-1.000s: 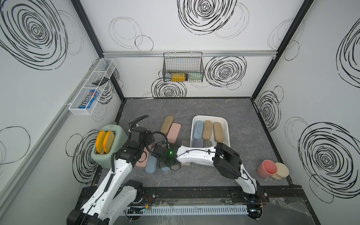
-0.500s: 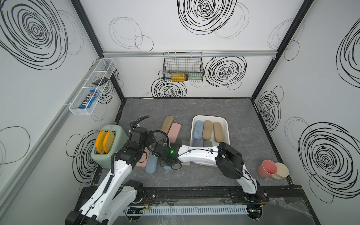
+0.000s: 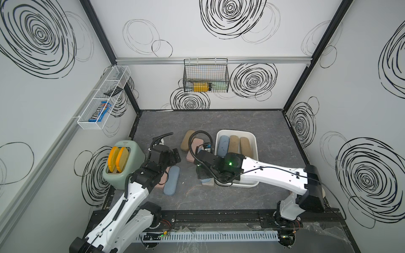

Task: Put the glasses cases into the storage boxes
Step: Pick up the glasses case at the center of the board, then place the glasses case in the storage box.

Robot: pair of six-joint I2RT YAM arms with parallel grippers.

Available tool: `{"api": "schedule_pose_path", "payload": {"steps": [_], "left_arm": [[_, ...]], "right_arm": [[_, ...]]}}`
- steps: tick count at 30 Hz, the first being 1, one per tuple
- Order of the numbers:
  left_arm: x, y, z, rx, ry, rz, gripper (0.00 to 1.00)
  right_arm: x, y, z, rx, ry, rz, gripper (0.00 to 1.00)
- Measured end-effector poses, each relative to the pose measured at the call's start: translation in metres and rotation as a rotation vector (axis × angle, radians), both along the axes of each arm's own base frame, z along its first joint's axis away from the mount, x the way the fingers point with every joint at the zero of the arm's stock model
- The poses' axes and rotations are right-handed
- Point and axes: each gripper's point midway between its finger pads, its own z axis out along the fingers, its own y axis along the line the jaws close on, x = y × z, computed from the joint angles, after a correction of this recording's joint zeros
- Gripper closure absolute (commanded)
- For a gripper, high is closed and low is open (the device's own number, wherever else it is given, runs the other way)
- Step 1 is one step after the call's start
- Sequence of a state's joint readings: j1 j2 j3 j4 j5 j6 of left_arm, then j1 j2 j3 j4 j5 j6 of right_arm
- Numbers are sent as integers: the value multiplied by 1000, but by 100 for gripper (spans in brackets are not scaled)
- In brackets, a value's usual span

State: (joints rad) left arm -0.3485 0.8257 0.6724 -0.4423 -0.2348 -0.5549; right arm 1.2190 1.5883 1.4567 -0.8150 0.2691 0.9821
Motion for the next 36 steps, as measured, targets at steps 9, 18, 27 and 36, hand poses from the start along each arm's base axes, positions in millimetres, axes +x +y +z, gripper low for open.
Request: {"api": "schedule_pose_path", "payload": {"steps": [9, 18, 27, 36], "left_arm": [[-3, -21, -7, -11, 30, -84, 4], [-3, -24, -10, -15, 41, -100, 4], [-3, -28, -15, -18, 60, -118, 4], [-5, -40, -16, -14, 61, -161, 4]], "right_arm": [[14, -137, -15, -6, 104, -183, 45], [17, -198, -60, -54, 248, -262, 45], [9, -213, -119, -165, 436, -271, 46], [25, -217, -137, -186, 453, -281, 46]]}}
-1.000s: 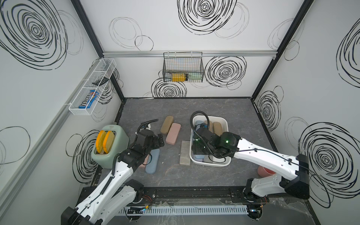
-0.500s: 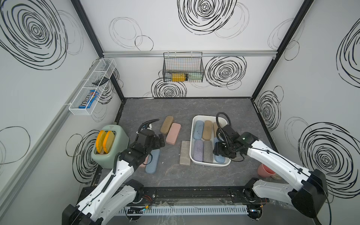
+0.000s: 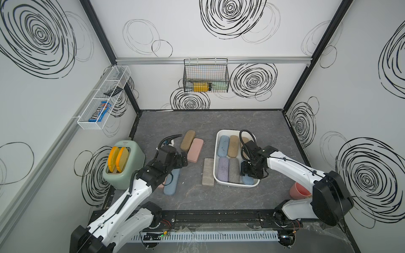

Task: Put the glasses cases into the storage boxes
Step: Place the glasses case in the storage box.

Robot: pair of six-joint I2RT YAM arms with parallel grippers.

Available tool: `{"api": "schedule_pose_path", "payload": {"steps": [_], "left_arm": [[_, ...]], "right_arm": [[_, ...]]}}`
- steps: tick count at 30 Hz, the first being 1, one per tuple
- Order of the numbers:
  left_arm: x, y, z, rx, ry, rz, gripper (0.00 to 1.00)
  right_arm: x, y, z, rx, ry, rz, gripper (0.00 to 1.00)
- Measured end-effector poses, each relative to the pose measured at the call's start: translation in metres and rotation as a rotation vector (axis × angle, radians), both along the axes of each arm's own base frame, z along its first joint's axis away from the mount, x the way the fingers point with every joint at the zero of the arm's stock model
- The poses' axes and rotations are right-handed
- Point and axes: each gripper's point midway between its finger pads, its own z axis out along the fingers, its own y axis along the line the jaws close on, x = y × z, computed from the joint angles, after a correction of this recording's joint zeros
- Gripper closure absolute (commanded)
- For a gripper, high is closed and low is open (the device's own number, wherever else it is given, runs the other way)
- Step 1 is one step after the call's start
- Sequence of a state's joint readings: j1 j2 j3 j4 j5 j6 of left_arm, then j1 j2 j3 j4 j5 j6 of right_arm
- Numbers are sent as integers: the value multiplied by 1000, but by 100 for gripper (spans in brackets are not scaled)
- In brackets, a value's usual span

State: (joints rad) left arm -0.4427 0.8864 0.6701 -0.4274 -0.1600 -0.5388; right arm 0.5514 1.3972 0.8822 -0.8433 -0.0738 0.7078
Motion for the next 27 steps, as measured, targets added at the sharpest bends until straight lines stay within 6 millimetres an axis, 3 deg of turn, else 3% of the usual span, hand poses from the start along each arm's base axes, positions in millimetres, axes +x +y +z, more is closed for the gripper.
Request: {"api": "schedule_pose_path", "payload": {"steps": [6, 16, 22, 27], "left_arm": [[-2, -5, 0, 9, -4, -17, 4], [-5, -11, 2, 27, -18, -35, 4], [-5, -10, 2, 39, -22, -30, 4], [-6, -10, 2, 49, -23, -28, 4]], "right_arm": [[8, -9, -17, -43, 34, -13, 44], [23, -16, -18, -116, -2, -6, 20], [36, -4, 3, -158, -96, 36, 13], [36, 33, 35, -163, -200, 110, 13]]}}
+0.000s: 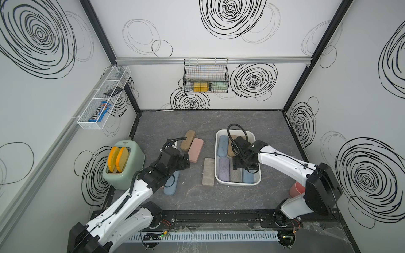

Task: Put the glasses cases into the storage boxes
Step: Place the glasses case in the storage box.

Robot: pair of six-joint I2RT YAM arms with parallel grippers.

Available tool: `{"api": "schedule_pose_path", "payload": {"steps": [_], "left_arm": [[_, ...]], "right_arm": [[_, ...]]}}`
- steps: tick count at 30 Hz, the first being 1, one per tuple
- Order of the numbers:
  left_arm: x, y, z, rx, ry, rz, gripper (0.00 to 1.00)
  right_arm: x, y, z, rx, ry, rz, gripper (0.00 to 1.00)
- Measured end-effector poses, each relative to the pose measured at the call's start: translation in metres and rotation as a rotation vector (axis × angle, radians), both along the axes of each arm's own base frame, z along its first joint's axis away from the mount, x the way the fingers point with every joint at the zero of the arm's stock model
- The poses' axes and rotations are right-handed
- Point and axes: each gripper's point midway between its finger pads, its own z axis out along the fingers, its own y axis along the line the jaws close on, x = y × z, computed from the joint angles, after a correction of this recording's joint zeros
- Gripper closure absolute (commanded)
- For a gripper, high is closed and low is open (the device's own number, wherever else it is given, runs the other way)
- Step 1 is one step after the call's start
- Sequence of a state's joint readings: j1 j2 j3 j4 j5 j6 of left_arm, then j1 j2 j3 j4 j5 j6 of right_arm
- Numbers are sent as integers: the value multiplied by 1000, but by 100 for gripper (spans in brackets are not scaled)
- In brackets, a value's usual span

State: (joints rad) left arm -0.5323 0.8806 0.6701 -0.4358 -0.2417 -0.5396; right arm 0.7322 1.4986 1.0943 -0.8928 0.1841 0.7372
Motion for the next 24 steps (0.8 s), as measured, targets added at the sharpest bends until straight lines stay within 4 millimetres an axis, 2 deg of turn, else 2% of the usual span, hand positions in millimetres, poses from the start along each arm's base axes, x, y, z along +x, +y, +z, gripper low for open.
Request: {"api": "schedule_pose_path", "payload": {"steps": [5, 9, 15, 20, 24], "left_arm": [[-1, 2, -2, 13, 5, 6, 4], [-1, 2, -1, 21, 0, 11, 4], [-1, 3, -1, 32, -3, 18, 4], [-2, 4, -1, 43, -8, 23, 4], [-2, 5, -4, 58, 0, 29, 4]], "right_arm": [[-23, 55, 20, 51, -63, 124, 22], [-45, 87, 18, 86, -71, 199, 27], [-50, 97, -2, 68, -49, 195, 30], [-56, 86, -15, 52, -39, 190, 30], [-60, 77, -17, 51, -44, 192, 33]]}}
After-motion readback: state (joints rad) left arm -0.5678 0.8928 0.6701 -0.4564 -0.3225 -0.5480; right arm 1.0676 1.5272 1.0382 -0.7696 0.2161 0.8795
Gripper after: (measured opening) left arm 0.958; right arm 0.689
